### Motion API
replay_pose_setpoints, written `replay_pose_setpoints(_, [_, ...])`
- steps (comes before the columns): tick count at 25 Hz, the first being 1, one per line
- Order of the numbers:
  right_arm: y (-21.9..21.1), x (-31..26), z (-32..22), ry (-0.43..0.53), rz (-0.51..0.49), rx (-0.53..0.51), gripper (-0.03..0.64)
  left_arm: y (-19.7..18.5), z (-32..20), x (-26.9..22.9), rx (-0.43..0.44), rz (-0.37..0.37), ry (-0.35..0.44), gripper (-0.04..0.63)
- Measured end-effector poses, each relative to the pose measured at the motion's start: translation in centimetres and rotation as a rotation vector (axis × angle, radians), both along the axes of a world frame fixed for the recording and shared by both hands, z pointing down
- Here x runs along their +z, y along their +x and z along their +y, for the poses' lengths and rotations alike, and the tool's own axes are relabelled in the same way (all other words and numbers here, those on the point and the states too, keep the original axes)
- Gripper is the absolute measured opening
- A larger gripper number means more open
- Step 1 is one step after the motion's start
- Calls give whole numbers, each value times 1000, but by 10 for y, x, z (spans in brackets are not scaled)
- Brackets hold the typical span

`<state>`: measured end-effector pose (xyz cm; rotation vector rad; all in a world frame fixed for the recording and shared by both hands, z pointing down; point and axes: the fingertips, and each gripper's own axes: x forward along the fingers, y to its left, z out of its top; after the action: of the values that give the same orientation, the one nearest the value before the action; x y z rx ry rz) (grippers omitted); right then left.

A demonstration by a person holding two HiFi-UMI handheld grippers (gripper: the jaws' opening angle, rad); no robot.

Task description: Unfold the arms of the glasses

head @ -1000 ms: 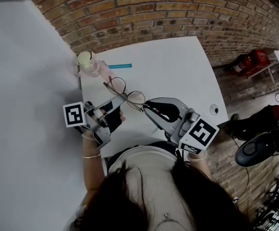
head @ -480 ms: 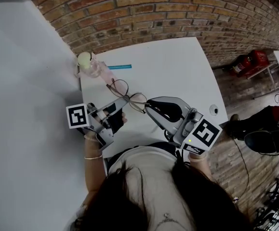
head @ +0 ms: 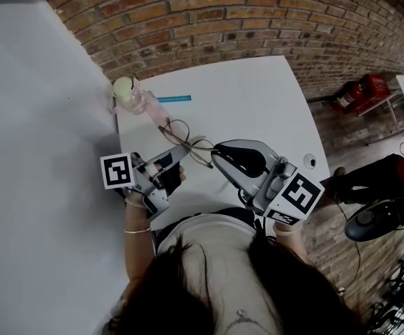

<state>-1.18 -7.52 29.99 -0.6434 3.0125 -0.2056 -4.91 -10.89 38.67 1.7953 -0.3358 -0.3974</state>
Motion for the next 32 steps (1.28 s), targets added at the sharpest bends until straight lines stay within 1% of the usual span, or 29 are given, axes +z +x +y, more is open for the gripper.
replay_pose_setpoints(11, [0, -7, -2, 17, -2, -3, 37, 6, 4, 6, 1, -1, -19, 21])
replay_pose_setpoints(18, [-1, -11, -3, 28, -1, -1, 37, 7, 6, 11, 2, -22, -26, 21])
replay_pose_setpoints(32, [-5, -17, -7, 46, 4, -1, 37, 10, 10, 16, 2, -36, -31, 21])
